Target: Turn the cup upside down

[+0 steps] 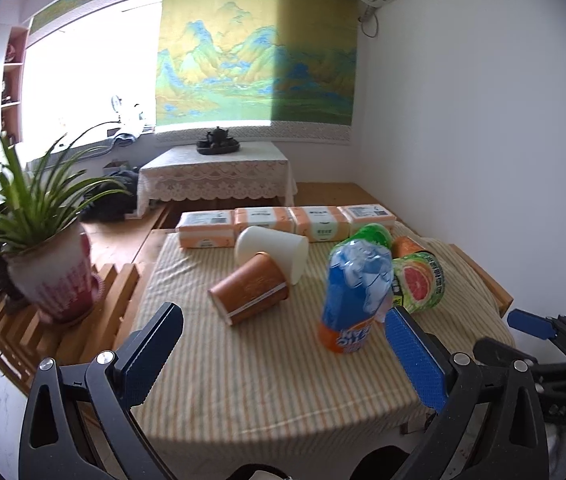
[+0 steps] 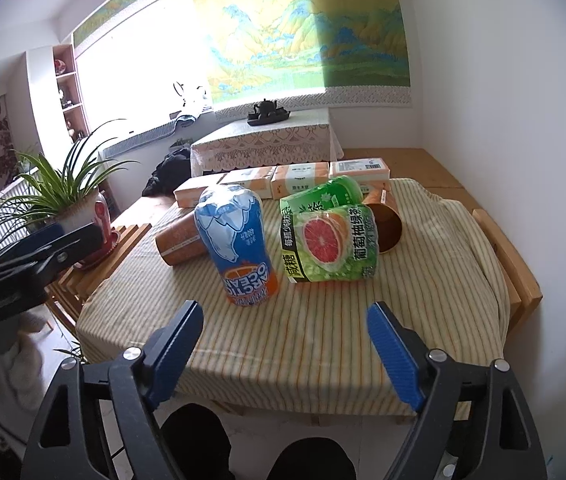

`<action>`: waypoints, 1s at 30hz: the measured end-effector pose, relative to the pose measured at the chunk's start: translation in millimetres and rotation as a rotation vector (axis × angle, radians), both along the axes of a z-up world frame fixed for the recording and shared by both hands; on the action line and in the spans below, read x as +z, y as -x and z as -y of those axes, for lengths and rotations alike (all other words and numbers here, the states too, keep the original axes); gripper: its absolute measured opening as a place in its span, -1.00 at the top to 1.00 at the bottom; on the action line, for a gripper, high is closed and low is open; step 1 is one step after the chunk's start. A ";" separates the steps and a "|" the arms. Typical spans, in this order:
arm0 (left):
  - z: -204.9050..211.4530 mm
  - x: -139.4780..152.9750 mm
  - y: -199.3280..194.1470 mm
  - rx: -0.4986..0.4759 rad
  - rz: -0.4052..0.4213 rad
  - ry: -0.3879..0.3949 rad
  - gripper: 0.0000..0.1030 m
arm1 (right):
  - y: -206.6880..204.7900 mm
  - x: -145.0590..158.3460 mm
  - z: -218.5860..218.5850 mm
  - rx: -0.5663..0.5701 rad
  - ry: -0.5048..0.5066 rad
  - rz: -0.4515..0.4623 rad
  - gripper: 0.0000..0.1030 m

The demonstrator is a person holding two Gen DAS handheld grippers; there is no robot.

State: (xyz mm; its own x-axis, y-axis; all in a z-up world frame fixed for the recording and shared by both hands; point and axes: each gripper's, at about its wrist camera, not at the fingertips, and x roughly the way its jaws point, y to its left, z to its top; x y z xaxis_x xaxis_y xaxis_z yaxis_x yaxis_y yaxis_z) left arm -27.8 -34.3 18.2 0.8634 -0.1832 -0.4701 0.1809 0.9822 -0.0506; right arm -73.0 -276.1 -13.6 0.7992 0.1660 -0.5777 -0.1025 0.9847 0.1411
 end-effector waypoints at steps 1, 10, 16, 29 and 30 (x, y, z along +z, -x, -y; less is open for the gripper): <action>-2.7 -0.8 3.2 0.012 0.002 -0.001 -0.99 | -0.5 -0.6 -2.4 -0.002 0.005 0.003 -0.59; -35.8 -20.4 15.5 0.097 -0.071 0.001 -0.99 | -1.9 -10.5 -18.9 -0.010 0.052 0.012 -0.64; -42.2 -40.5 15.3 0.144 -0.101 0.028 -0.99 | 0.9 -15.7 -21.2 -0.043 0.073 0.034 -0.66; -21.7 -54.1 8.3 0.147 -0.092 0.013 -0.99 | 1.3 -22.9 -13.6 -0.121 0.065 0.086 -0.71; -19.4 -52.7 6.6 0.142 -0.090 0.015 -0.99 | 1.2 -22.3 -13.3 -0.128 0.063 0.091 -0.72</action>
State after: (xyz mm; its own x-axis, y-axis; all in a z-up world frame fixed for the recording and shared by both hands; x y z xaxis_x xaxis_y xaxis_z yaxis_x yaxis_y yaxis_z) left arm -34.4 -15.0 -34.6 0.8358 -0.0700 -0.5446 0.0342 0.9966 -0.0755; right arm -74.1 -262.8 -35.9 0.8611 0.0256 -0.5078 0.0145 0.9971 0.0750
